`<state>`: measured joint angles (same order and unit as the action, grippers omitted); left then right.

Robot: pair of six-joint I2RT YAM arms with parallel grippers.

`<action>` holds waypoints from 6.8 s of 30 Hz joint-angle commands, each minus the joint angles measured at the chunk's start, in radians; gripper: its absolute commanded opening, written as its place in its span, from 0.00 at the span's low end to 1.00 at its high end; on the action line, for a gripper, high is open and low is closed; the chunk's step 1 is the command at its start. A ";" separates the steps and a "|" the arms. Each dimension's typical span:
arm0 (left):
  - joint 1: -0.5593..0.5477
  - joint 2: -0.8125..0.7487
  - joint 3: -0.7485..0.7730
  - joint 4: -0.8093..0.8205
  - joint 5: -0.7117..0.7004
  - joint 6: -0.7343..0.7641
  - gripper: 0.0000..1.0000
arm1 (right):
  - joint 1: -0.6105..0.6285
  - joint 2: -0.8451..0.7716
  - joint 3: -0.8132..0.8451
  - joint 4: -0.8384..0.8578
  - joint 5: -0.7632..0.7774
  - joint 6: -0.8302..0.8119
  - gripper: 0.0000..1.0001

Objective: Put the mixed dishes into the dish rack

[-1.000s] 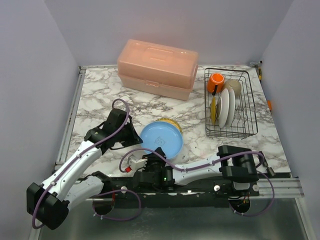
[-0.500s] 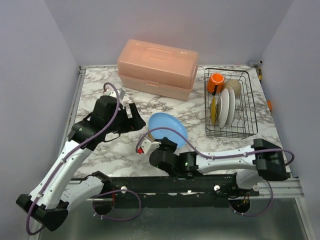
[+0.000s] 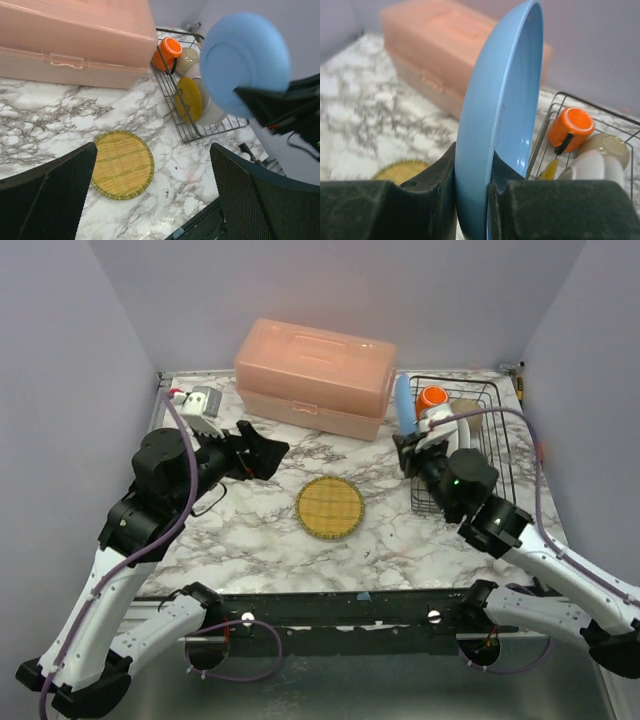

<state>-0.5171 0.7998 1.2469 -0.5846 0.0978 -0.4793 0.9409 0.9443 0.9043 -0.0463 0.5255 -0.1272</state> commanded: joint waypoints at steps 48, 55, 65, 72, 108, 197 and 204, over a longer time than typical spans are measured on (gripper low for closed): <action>-0.133 0.107 -0.349 0.251 -0.168 0.308 0.91 | -1.432 0.210 -0.121 0.102 -1.258 0.467 0.00; -0.136 0.115 -0.344 0.248 -0.166 0.303 0.91 | -1.342 0.209 -0.054 -0.072 -1.100 0.361 0.03; -0.137 0.118 -0.340 0.239 -0.188 0.300 0.91 | -1.272 0.334 0.016 -0.228 -1.043 0.333 0.25; -0.137 0.121 -0.340 0.236 -0.193 0.300 0.91 | -1.239 0.317 0.019 -0.254 -0.983 0.321 0.43; -0.155 0.144 -0.331 0.215 -0.211 0.308 0.91 | -1.192 0.177 0.179 -0.381 -0.874 0.463 0.72; -0.046 0.168 -0.331 0.192 -0.476 0.231 0.94 | 0.367 0.637 -0.002 -0.057 0.199 0.074 0.99; -0.046 0.045 -0.374 0.230 -0.659 0.196 0.94 | 0.499 0.813 0.011 0.134 0.415 -0.191 0.97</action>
<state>-0.5663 0.8963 0.9001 -0.3958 -0.3920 -0.2668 1.3891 1.6913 0.9253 -0.0856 0.7547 -0.1055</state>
